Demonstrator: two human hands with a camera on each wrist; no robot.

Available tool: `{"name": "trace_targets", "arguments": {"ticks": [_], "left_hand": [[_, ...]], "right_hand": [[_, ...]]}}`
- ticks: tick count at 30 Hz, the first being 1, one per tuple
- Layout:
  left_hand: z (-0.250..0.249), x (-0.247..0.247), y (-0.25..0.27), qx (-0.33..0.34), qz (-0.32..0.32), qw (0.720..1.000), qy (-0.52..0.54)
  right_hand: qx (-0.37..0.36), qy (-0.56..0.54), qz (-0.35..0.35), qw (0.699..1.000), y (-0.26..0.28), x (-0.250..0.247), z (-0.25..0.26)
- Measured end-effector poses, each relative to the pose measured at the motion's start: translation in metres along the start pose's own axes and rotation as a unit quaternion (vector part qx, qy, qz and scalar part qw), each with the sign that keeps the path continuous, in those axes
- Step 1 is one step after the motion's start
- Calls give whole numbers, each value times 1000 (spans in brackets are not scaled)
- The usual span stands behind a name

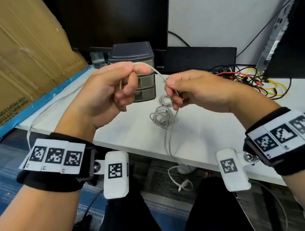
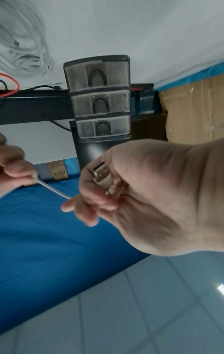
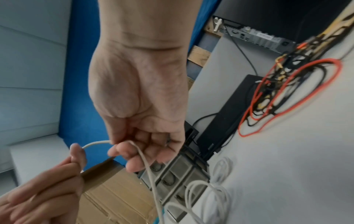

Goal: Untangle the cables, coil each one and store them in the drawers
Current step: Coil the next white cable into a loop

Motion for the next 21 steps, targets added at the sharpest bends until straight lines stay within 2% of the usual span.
{"name": "trace_targets", "arguments": {"ticks": [2, 4, 6, 9, 11, 14, 15, 17, 19, 21], "left_hand": [[4, -3, 2, -47, 15, 998, -27], [12, 5, 3, -131, 60, 987, -76], [18, 18, 3, -164, 101, 977, -94], [21, 20, -1, -104, 89, 990, -27], [17, 14, -3, -42, 15, 997, 59], [14, 14, -8, 8, -100, 985, 140], [15, 15, -9, 22, -131, 983, 128], [16, 17, -12, 35, -181, 983, 12], [16, 23, -13, 29, -174, 976, -127], [19, 25, -13, 20, -135, 974, -180]], "right_hand": [[9, -7, -4, 1000, 0, 3, -9], [8, 22, 14, 1000, -1, 12, -10], [-4, 43, 36, 998, -3, 21, -4], [1, -23, 10, 1000, -5, 25, -4], [20, -39, 0, 999, -6, 30, -11], [34, 15, 36, 999, -9, 48, -17], [37, 48, 56, 997, -9, 55, -14], [40, 109, 88, 989, -9, 63, -2], [10, 108, 72, 991, -5, 57, 16], [-39, 50, 12, 998, 1, 36, 31]]}}
Point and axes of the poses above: each hand's wrist, its own y-axis away from the middle knuckle, its own x-axis out of the palm, z = x × y, the point moved 5 cm from there along -y, towards the middle knuckle, and after that the axes turned 8 degrees about z, right-handed, at the moved point
